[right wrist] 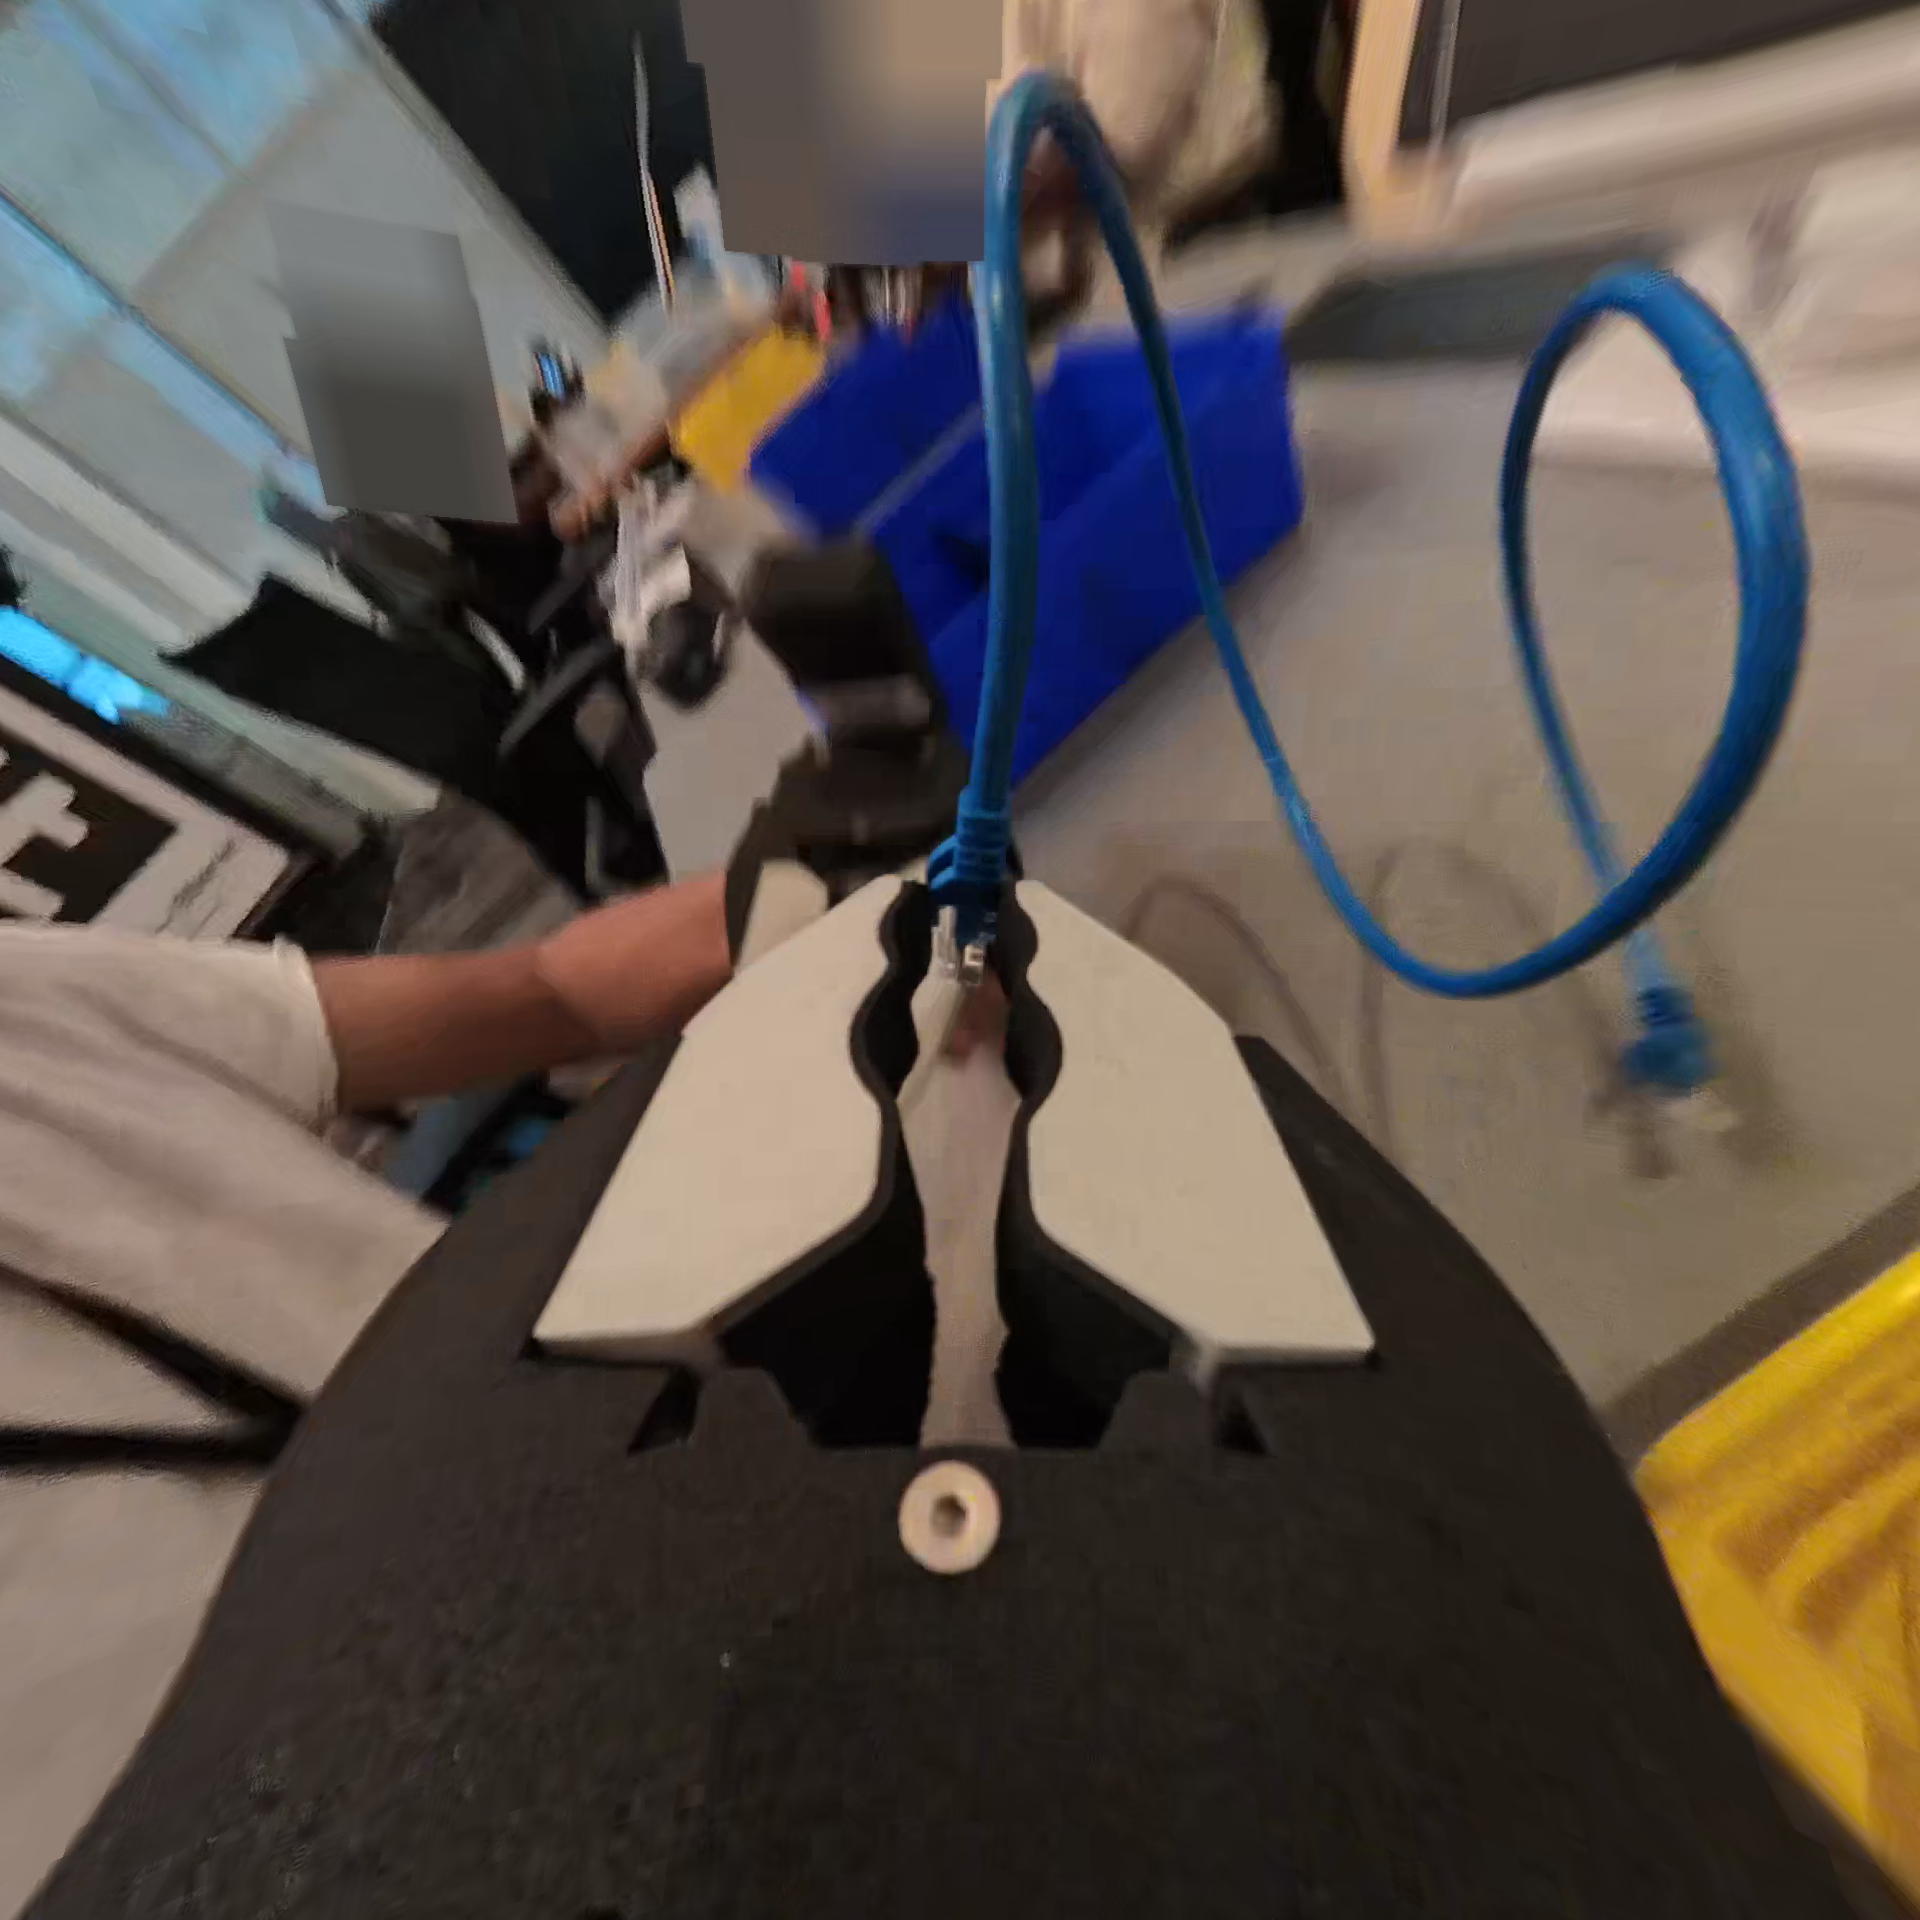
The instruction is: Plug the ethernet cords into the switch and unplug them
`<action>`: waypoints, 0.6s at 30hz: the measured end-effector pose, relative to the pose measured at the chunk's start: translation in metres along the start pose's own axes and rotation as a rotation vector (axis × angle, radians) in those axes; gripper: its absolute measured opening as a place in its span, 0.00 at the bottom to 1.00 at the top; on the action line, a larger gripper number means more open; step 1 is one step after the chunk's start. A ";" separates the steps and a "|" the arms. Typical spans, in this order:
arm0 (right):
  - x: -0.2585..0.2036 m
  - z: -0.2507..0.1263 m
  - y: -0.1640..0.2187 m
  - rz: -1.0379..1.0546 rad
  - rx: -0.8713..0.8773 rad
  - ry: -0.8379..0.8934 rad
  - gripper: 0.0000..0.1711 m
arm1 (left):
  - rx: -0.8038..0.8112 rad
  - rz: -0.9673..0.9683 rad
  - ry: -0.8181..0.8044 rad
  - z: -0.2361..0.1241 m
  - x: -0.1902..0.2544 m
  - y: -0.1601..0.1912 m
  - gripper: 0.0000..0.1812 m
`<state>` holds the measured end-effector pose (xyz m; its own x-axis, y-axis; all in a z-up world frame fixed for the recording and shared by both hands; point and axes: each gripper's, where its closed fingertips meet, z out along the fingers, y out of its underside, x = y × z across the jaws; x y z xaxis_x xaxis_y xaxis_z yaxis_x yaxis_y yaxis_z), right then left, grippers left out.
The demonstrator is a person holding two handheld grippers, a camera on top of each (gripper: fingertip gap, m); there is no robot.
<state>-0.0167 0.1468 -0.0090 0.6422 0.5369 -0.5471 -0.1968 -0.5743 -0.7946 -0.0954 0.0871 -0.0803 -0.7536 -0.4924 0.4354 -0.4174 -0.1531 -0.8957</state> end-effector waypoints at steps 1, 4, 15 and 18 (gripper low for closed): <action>0.003 0.001 0.011 0.009 -0.061 0.044 0.08 | 0.022 0.011 0.035 -0.002 0.009 -0.005 0.13; 0.017 0.009 0.050 0.074 -0.201 0.149 0.08 | 0.068 -0.003 0.111 -0.009 0.034 -0.015 0.13; 0.107 0.032 0.047 -0.322 -0.461 0.684 0.25 | 0.173 -0.315 -0.395 -0.022 0.052 0.029 0.14; 0.105 0.029 0.018 -0.393 -0.475 0.692 0.26 | 0.183 -0.337 -0.488 -0.019 0.066 0.052 0.14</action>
<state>0.0257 0.2108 -0.0878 0.9280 0.3456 0.1393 0.3547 -0.7044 -0.6148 -0.1770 0.0630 -0.0963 -0.2582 -0.7201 0.6440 -0.4654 -0.4915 -0.7361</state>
